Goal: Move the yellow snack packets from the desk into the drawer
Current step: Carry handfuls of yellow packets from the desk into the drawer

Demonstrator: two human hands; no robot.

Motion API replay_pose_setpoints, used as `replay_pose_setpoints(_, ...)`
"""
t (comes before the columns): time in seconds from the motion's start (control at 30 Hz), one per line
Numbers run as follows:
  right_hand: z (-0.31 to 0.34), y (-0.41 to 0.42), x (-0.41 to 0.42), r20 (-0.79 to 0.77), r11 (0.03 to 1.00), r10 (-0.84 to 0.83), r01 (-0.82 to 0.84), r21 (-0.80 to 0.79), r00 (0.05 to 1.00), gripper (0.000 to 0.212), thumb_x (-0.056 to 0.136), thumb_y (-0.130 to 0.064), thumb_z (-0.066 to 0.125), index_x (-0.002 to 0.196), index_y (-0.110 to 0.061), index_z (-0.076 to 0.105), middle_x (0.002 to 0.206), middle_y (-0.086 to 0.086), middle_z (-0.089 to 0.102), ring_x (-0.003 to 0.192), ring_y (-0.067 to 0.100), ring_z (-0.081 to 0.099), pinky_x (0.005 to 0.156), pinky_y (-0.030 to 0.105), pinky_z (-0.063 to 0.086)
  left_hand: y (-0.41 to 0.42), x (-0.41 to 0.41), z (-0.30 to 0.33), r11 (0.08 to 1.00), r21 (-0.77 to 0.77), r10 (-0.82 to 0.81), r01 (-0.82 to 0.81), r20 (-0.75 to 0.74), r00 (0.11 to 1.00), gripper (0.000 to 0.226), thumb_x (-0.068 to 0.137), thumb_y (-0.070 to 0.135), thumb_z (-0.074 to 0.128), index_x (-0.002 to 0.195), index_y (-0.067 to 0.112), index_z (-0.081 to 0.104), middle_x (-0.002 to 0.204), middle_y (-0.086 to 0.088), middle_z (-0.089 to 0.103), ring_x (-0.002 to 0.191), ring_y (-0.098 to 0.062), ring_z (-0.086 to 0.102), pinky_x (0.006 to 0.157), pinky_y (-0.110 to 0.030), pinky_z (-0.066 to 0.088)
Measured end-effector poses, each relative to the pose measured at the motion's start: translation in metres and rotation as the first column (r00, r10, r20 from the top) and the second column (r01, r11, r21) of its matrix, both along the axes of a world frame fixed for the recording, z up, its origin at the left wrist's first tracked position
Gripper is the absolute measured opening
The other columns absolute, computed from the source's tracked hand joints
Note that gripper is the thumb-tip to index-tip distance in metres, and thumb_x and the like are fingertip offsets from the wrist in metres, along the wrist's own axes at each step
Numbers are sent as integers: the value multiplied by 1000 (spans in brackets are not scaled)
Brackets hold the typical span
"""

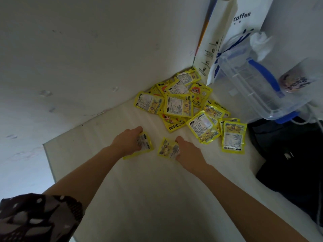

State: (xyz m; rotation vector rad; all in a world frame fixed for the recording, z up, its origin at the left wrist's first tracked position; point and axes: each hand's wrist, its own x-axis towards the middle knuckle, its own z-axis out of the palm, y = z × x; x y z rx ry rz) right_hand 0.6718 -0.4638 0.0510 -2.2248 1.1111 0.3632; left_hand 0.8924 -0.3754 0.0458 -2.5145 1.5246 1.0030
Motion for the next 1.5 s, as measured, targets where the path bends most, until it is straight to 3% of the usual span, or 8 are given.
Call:
replay_pose_setpoints(0.27, 31, -70, 16, 170, 989, -35, 58, -136, 985, 45, 91, -15, 55, 135, -11, 45, 132, 11, 56, 122, 30, 50, 94, 37, 42, -51, 31, 18, 991, -108, -63, 80, 151, 986, 49, 82, 24, 64, 129, 18, 49, 128, -12, 58, 116, -33, 55, 90, -43, 49)
replay_pose_setpoints(0.4, 42, -106, 33, 262, 982, -55, 99, -158, 964, 18, 88, -15, 59, 106, -13, 59, 97, 8, 63, 96, 30, 60, 72, 33, 44, -86, 42, 25, 979, -142, -112, 147, 228, 967, 46, 84, 20, 61, 128, 18, 49, 129, -12, 57, 117, -34, 55, 88, -42, 48)
replay_pose_setpoints(0.5, 39, -126, 45, 225, 991, -17, 46, -126, 974, 10, 87, -17, 62, 92, -15, 53, 82, 5, 59, 77, 26, 58, 63, 32, 44, -108, 46, 22, 973, -124, -160, 193, 240, 958, 40, 84, 19, 60, 123, 20, 50, 123, -11, 59, 112, -34, 57, 78, -37, 45)
replay_pose_setpoints(0.67, 23, -153, 62, 134, 997, 55, -46, -65, 989, 41, 87, -18, 63, 126, -8, 54, 119, 12, 63, 108, 31, 60, 87, 36, 49, -129, 54, 9, 967, -122, -194, 222, 204, 960, 53, 83, 16, 63, 133, 23, 49, 130, -8, 57, 118, -31, 54, 84, -37, 46)
replay_pose_setpoints(0.93, -6, -169, 75, -10, 954, 243, -241, -176, 970, 44, 83, -20, 62, 126, -12, 55, 138, 12, 46, 131, 34, 35, 107, 43, 32, -148, 69, -3, 933, -166, -292, 321, 177, 940, 61, 76, 25, 76, 128, 5, 49, 132, -14, 49, 126, -33, 42, 105, -37, 35)
replay_pose_setpoints(1.2, -10, -156, 67, 38, 910, 266, -238, -339, 963, 31, 91, -20, 55, 119, -9, 55, 126, 11, 55, 119, 34, 47, 97, 43, 38, -139, 59, 1, 944, -203, -222, 261, 197, 955, 56, 81, 18, 68, 132, 9, 47, 129, -14, 55, 118, -34, 51, 97, -38, 41)
replay_pose_setpoints(1.3, -4, -148, 67, 65, 895, 262, -217, -390, 963, 28, 91, -17, 52, 119, -10, 54, 115, 11, 58, 110, 34, 54, 95, 46, 41, -132, 50, 1, 939, -188, -228, 288, 286, 931, 59, 83, 18, 62, 138, 18, 41, 137, -7, 51, 122, -29, 51, 107, -38, 32)
replay_pose_setpoints(1.5, 13, -132, 66, 115, 921, 272, -224, -318, 955, 34, 86, -10, 56, 118, -21, 48, 118, 1, 58, 106, 25, 58, 89, 43, 46, -115, 37, -2, 963, -134, -176, 236, 352, 919, 58, 86, 15, 59, 139, 15, 35, 131, -9, 48, 114, -30, 55, 101, -46, 34)
